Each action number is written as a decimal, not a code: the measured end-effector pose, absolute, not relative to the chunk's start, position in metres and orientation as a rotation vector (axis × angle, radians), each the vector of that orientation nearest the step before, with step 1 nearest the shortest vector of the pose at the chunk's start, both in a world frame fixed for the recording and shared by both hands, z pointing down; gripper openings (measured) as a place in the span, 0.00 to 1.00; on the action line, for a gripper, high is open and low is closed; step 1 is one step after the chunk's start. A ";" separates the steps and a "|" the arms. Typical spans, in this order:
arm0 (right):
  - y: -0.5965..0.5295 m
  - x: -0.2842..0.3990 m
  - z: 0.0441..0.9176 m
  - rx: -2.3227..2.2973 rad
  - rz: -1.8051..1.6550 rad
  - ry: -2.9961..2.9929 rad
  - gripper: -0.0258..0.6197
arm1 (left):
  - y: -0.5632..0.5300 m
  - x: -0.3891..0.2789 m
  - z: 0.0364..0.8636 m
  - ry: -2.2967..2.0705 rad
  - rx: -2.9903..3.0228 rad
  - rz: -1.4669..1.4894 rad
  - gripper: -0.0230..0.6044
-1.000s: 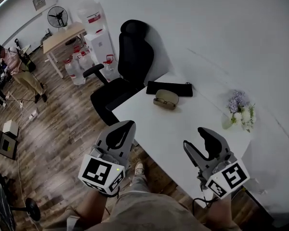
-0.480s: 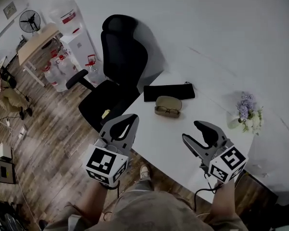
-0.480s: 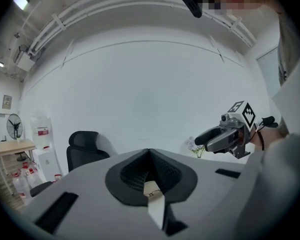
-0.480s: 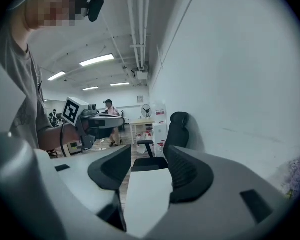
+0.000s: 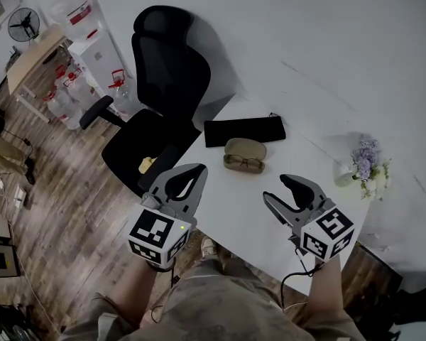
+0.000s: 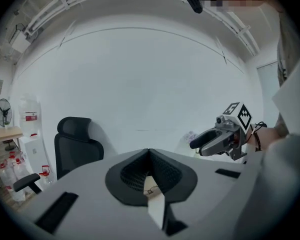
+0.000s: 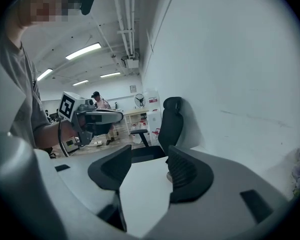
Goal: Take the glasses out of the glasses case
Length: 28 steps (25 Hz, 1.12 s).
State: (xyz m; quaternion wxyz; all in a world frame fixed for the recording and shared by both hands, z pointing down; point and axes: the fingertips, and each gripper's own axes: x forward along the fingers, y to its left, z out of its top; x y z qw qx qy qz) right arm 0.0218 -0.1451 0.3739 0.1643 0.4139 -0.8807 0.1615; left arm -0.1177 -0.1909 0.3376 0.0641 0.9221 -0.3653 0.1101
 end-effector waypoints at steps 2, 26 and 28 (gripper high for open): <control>-0.156 0.027 0.379 1.171 0.483 -2.495 0.42 | -0.198 -0.112 0.341 -1.084 2.776 0.347 0.06; -0.295 0.023 0.608 0.723 0.565 -2.197 0.38 | -0.295 -0.063 0.472 -0.960 2.693 0.595 0.06; -0.295 0.023 0.628 0.679 0.540 -2.163 0.38 | -0.299 -0.063 0.487 -0.957 2.672 0.629 0.06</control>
